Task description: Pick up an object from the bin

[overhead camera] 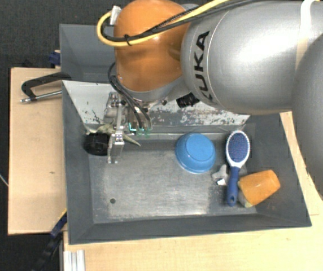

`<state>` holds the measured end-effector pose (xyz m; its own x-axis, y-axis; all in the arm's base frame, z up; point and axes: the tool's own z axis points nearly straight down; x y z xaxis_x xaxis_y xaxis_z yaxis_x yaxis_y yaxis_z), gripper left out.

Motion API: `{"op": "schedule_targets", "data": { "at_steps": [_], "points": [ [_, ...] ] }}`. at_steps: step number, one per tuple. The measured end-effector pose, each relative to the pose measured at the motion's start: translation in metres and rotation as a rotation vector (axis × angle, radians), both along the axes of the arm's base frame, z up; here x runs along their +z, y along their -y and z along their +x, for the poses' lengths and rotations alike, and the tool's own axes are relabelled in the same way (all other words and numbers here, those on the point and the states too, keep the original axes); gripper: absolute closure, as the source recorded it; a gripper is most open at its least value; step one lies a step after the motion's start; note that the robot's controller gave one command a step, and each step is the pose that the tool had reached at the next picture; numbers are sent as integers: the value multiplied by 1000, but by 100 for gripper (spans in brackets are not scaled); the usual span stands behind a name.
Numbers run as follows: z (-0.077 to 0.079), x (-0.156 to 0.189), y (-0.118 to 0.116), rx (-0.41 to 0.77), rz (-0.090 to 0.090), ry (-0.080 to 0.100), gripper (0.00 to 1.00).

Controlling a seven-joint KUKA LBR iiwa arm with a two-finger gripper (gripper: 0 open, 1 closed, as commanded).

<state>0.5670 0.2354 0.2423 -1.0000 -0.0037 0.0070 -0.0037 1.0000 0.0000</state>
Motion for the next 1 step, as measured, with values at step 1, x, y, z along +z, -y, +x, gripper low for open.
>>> {"op": "schedule_targets", "data": {
  "at_steps": [1],
  "points": [
    [13,-103,-2,18,13,33,0]
  ]
}}
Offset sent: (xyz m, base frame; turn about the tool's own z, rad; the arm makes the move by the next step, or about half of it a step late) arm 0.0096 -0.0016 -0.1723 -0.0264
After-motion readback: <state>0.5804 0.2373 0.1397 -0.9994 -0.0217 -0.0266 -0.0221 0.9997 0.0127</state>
